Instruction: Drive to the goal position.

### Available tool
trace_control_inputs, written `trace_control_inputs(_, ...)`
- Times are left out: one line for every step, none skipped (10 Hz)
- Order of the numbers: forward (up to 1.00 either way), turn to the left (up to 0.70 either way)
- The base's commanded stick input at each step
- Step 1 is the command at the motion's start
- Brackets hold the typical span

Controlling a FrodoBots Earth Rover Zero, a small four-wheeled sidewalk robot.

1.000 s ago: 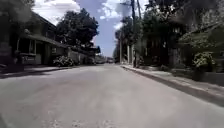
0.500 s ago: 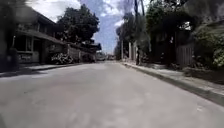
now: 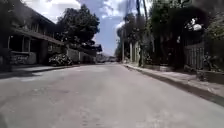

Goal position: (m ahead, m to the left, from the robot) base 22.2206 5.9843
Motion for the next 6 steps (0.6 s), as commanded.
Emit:
trace_control_inputs(1.00, -0.12)
trace_control_inputs(1.00, -0.08)
trace_control_inputs(1.00, -0.04)
trace_control_inputs(1.00, -0.01)
trace_control_inputs(1.00, 0.00)
trace_control_inputs(1.00, 0.00)
